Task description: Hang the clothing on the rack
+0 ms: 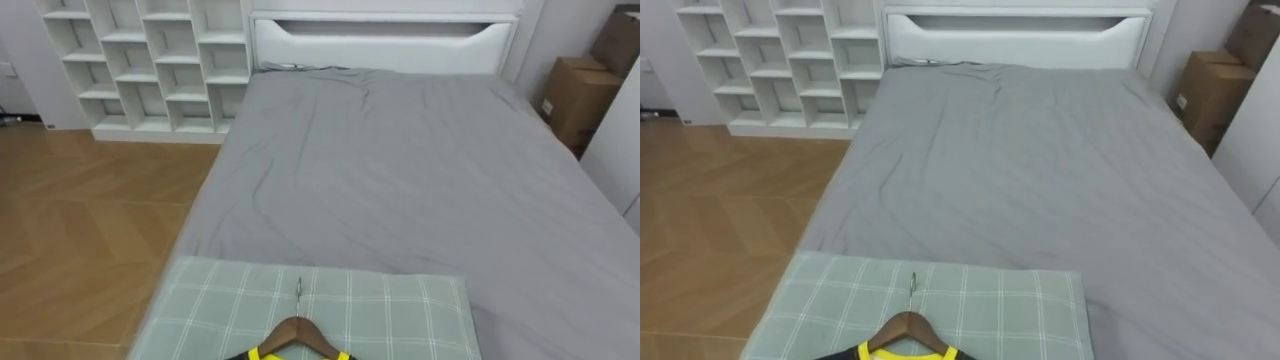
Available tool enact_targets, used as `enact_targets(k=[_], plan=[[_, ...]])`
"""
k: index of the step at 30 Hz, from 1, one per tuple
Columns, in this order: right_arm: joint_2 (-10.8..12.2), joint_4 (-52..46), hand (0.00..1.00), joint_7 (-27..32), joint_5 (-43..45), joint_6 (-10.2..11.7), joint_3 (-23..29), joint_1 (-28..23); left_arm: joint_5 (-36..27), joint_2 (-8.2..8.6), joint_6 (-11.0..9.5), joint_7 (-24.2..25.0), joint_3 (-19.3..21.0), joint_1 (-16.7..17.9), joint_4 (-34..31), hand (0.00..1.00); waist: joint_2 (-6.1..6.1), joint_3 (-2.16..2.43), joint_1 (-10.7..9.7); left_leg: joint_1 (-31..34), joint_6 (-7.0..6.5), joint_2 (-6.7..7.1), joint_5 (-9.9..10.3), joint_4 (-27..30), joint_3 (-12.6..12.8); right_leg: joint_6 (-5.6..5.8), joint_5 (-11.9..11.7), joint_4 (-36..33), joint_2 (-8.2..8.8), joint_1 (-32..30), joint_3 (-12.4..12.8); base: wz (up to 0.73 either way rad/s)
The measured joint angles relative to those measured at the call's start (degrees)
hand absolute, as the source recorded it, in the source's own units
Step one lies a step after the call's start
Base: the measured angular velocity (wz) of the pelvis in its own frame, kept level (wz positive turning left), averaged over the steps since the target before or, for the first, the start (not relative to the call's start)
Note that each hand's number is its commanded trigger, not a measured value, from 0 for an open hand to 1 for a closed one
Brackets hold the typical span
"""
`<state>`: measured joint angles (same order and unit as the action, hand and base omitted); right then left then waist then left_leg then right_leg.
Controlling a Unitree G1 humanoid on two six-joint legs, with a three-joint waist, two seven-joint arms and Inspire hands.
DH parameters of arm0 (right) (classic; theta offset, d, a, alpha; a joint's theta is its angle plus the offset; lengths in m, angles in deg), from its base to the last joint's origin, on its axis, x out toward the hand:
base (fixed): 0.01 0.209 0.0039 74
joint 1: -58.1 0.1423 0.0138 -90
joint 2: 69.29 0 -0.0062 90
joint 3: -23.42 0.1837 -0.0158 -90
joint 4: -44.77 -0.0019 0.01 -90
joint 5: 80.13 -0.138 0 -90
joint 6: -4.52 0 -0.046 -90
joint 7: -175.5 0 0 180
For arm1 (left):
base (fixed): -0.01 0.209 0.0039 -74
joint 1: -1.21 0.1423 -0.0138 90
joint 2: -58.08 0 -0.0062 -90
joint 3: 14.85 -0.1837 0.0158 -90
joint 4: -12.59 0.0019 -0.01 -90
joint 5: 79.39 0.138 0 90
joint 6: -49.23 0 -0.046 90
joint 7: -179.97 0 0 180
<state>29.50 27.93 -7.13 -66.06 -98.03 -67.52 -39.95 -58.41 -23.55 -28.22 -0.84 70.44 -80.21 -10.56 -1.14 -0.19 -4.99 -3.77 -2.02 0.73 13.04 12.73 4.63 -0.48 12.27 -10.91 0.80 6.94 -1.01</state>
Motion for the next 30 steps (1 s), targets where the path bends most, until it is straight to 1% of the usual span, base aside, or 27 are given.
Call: enact_targets(k=[5, 10, 24, 30], plan=[[0.00, 0.01, 0.00, -0.01, 0.01, -0.01, 0.05, -0.01, 0.00, 0.03, -0.02, 0.00, -0.01, 0.02, 0.00, 0.00, 0.09, -0.09, -0.15, -0.07, 0.18, -0.10, 0.13, -0.09, 0.00, -0.11, -0.06, -0.03, -0.19, -0.01, 0.04, 0.00], [0.00, -0.02, 0.00, -0.09, 0.01, 0.06, 0.06, 0.00, -0.02, 0.04, -0.28, 0.01, 0.00, -0.03, 0.00, 0.00, 0.47, -0.16, -0.20, -0.02, 0.24, -0.18, 0.37, -0.09, 0.01, -0.10, -0.05, -0.69, -0.28, -0.26, 0.19, 0.00], [-0.01, -0.08, 0.00, 0.03, -0.10, 0.20, 0.04, 0.07, -0.05, 0.04, -0.41, 0.03, 0.01, 0.00, 0.00, 0.00, 0.31, -0.13, -0.11, -0.59, 0.20, -0.15, 0.35, -0.10, 1.34, -0.03, 0.08, -0.66, -0.33, -0.95, 2.29, -0.07], [-0.01, 0.01, 0.00, 0.03, -0.02, 0.23, 0.04, 0.21, -0.17, 0.05, -0.39, -0.66, 0.00, 0.04, 0.02, 0.00, 0.04, -0.07, -0.28, -0.69, 0.20, -0.13, 0.35, -0.01, 1.34, -0.02, 0.08, -0.62, -0.32, -0.79, 2.28, -0.01]])
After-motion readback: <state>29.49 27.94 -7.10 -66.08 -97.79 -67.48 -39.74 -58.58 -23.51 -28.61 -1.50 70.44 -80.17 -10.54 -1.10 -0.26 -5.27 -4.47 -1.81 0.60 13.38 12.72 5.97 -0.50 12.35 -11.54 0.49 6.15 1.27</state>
